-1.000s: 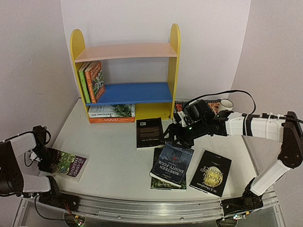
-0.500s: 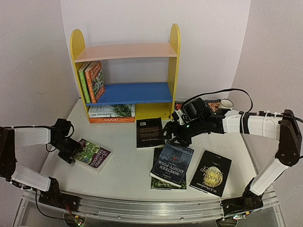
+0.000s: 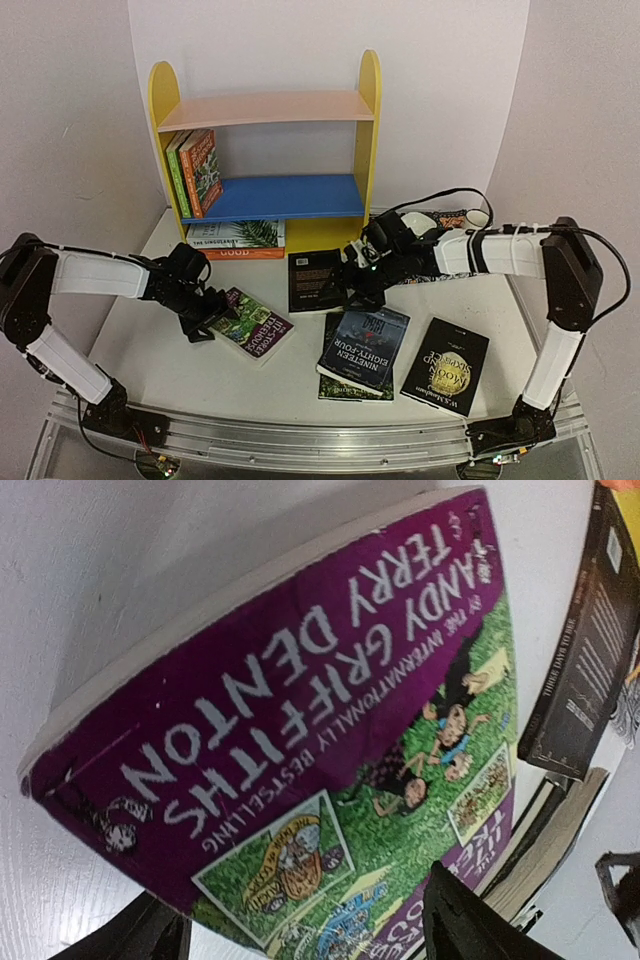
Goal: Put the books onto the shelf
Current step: Move the book to the corner of the board.
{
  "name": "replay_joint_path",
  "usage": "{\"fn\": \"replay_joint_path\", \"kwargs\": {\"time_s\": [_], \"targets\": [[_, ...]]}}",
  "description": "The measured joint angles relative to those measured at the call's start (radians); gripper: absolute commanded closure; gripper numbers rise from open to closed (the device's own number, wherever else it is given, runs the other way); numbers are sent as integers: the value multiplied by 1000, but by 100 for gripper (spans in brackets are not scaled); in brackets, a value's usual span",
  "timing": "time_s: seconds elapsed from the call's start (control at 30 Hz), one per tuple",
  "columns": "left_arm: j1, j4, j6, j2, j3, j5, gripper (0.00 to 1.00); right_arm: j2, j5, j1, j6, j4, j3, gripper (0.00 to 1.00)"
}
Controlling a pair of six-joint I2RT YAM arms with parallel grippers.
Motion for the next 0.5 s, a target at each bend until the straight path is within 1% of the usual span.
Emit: {"fn": "replay_joint_path", "kwargs": {"time_s": [0.1,0.23,0.4,0.5], "targets": [[3,1,62,-46,-3,10,18,94,-27,0,-6,0,73,30],[5,23,99,-89,-12,14,18,207,-46,5,-14,2,159,35],[5,69,101,-89,-63,34,19,325,-56,19,-17,3,264,40],[5,75,108,-68,-70,37,19,388,-56,28,-13,6,321,41]]}}
